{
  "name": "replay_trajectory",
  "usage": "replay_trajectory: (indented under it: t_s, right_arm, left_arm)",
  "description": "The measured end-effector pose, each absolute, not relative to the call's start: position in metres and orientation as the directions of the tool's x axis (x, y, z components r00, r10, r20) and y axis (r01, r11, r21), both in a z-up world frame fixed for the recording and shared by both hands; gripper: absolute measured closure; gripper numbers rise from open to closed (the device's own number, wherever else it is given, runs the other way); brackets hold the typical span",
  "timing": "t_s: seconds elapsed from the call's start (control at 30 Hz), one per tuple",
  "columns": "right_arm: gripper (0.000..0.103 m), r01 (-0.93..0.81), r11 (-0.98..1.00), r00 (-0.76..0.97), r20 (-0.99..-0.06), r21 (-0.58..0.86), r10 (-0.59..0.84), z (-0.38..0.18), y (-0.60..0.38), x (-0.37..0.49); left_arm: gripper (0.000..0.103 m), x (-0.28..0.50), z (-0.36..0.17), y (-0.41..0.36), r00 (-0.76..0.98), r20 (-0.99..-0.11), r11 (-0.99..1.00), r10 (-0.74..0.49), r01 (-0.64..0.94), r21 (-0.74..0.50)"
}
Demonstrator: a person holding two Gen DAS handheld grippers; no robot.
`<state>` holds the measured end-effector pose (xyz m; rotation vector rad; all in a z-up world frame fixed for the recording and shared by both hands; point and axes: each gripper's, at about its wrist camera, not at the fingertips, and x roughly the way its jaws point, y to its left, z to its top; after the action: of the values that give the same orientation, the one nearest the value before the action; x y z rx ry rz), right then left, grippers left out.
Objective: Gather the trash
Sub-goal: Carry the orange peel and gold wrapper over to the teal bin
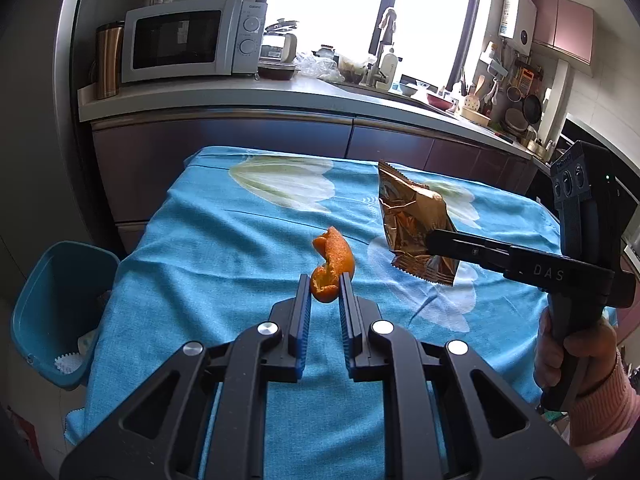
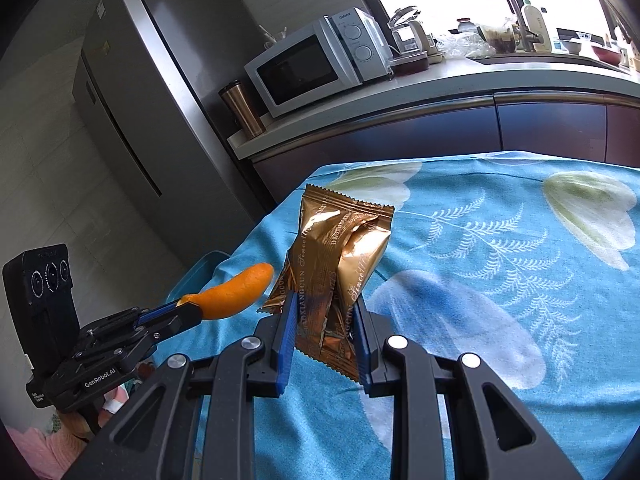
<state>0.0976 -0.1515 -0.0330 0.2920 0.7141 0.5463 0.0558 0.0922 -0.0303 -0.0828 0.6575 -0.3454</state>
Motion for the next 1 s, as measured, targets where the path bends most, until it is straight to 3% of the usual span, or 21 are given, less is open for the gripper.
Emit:
replay_trajectory:
  t_s: [1.0]
  right_arm:
    - [0.079,-0.464,0.778,0.56,-0.54,0.425,0.629,-0.03,-0.089,0.092]
  left_arm:
    - [0.089,0.03,-0.021,0.157,0.785,-0.574,0.971,-0.235,0.163,-0.175]
